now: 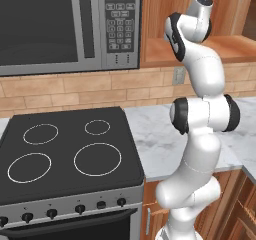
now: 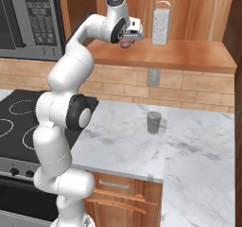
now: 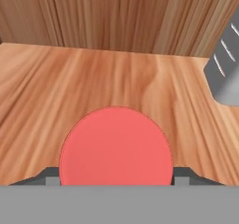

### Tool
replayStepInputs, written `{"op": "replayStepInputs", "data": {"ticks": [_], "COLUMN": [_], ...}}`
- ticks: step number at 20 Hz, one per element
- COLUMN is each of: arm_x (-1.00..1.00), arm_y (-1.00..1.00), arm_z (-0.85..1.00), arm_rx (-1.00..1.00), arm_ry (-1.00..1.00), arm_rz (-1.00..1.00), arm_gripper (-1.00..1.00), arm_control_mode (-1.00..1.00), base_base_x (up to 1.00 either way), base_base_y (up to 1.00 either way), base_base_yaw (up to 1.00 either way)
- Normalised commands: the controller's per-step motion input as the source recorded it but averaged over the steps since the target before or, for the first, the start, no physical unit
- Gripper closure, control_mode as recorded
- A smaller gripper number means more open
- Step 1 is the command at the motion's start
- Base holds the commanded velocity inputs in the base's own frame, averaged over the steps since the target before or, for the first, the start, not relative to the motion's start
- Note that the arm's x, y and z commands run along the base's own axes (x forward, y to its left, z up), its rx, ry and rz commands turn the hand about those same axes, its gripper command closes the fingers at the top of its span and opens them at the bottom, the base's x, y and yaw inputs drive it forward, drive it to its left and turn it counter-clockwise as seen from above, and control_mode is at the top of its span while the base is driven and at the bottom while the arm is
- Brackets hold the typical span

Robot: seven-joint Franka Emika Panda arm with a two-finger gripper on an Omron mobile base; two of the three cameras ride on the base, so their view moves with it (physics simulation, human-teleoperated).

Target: Pick the cereal and jam from the counter and place them in the cabinets closest to them.

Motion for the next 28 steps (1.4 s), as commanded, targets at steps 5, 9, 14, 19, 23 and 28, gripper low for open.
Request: {"op": "replayStepInputs", "data": {"ticks": [5,9,14,19,23,28], "arm_x": [-0.08,-0.31,-0.7,-1.0,-1.0,-1.0], "arm_y": [-0.02,-0.03,-0.08,-0.06,-0.1,-0.14], "arm_z": [0.09,0.26,0.19,0.07,0.01,0.0], "arm_rx": [0.0,0.02,0.01,0.0,0.0,0.02], "arm_ry": [0.0,0.0,-0.07,-0.11,-0.12,-0.22], "arm_rz": [0.0,0.0,0.0,0.0,0.01,0.02], "arm_gripper": [-1.0,-1.0,-1.0,-1.0,-1.0,-1.0], "arm_control_mode": [-1.0,-1.0,-1.0,-1.0,-1.0,-1.0], "base_base_x": [0.0,0.0,0.0,0.0,0.0,0.0], "base_base_y": [0.0,0.0,0.0,0.0,0.0,0.0], "base_base_yaw": [0.0,0.0,0.0,0.0,0.0,0.0]}}
